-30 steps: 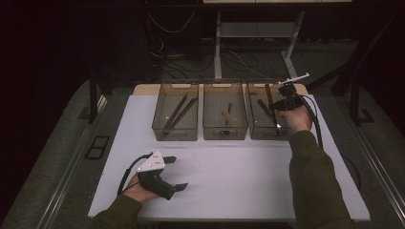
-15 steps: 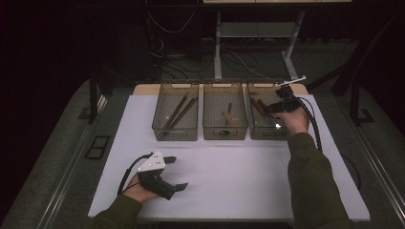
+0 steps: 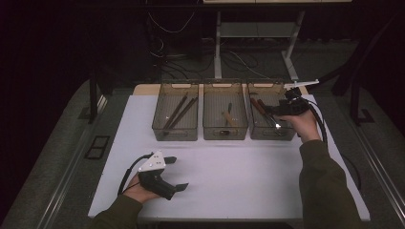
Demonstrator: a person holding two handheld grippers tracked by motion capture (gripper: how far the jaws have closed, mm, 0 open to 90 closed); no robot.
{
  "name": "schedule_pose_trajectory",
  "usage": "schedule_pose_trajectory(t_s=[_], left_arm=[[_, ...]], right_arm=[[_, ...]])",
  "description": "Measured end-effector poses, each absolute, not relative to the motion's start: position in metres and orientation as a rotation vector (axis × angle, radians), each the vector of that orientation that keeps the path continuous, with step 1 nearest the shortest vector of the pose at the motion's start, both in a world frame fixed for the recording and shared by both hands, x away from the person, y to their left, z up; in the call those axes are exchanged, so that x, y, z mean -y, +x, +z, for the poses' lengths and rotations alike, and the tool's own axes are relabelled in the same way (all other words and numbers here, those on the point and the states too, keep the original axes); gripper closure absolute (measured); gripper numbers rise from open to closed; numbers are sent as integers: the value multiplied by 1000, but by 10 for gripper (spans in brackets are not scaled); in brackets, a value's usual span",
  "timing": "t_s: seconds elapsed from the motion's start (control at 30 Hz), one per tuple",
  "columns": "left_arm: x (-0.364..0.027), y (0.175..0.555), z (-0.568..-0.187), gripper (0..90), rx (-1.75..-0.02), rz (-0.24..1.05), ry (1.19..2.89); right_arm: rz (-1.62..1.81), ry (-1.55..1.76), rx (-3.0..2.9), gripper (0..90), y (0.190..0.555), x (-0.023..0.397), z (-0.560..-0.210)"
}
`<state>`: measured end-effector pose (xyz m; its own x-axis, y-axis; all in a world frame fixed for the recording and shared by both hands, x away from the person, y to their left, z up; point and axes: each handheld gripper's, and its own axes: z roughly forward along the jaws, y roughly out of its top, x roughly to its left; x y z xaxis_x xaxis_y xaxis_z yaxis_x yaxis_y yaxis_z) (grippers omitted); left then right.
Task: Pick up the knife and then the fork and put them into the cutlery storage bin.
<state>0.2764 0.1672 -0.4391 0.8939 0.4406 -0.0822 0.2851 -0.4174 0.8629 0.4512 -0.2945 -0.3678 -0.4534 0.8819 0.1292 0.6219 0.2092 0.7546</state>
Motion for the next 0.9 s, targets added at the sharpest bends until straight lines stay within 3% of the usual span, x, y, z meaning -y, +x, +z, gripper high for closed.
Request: schedule_pose_trajectory(t_s=[0.9], left_arm=[[-169,278,-438,0,-575,176,2010]], right_arm=[[1297,1188,-2119,127,374,286,-371]])
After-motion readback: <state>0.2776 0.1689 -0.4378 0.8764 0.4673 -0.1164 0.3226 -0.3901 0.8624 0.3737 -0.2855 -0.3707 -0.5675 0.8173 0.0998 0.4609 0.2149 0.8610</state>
